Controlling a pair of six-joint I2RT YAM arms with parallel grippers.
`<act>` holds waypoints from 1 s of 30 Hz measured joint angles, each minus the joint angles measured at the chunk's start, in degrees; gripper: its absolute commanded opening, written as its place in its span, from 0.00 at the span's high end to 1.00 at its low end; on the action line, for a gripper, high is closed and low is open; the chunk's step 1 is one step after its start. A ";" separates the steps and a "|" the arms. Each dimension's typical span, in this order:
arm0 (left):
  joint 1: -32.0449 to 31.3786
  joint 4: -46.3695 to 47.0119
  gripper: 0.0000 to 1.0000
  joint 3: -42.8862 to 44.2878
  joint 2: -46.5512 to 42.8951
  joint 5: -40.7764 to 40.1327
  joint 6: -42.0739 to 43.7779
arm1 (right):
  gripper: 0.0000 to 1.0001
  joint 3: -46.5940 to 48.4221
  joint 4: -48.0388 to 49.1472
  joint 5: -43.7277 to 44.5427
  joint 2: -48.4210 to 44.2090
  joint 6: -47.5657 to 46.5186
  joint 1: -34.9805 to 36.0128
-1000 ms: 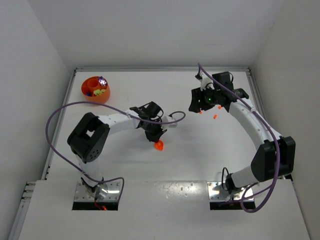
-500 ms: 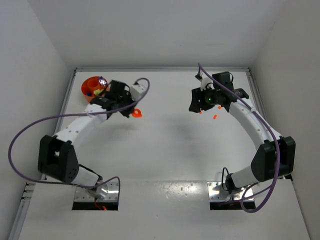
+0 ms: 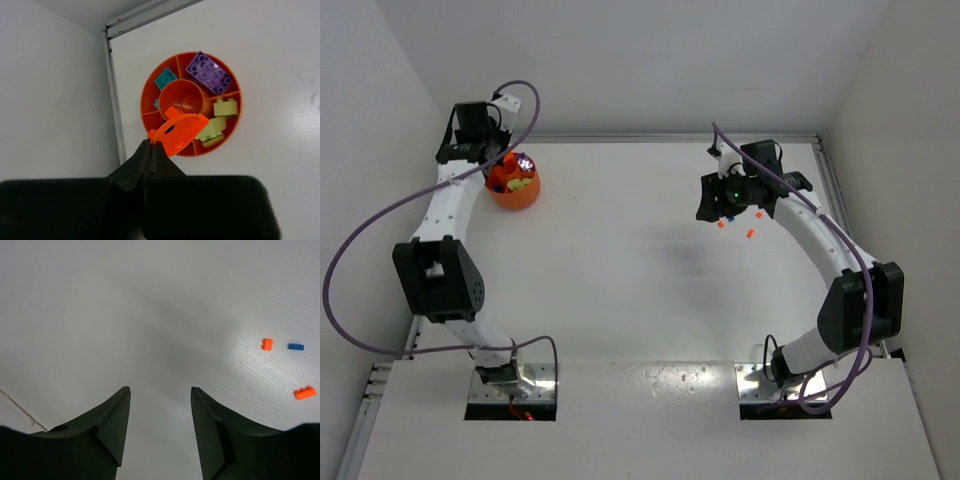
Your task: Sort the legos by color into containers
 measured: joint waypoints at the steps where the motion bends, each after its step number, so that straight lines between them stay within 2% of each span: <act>1: 0.46 0.33 1.00 1.40 1.95 -0.81 0.04 | 0.48 0.02 -0.02 0.00 0.04 0.00 0.00; 10: 1.18 0.74 1.00 6.86 12.70 -6.84 2.25 | 0.48 0.11 -0.04 0.20 0.04 0.00 0.00; 27: 1.18 1.49 1.00 9.44 17.66 -11.52 6.16 | 0.48 0.46 -0.79 0.28 0.59 0.02 0.00; 30: 1.18 1.53 0.95 9.44 17.68 -11.47 6.23 | 0.48 0.55 -0.87 0.28 0.72 0.02 0.00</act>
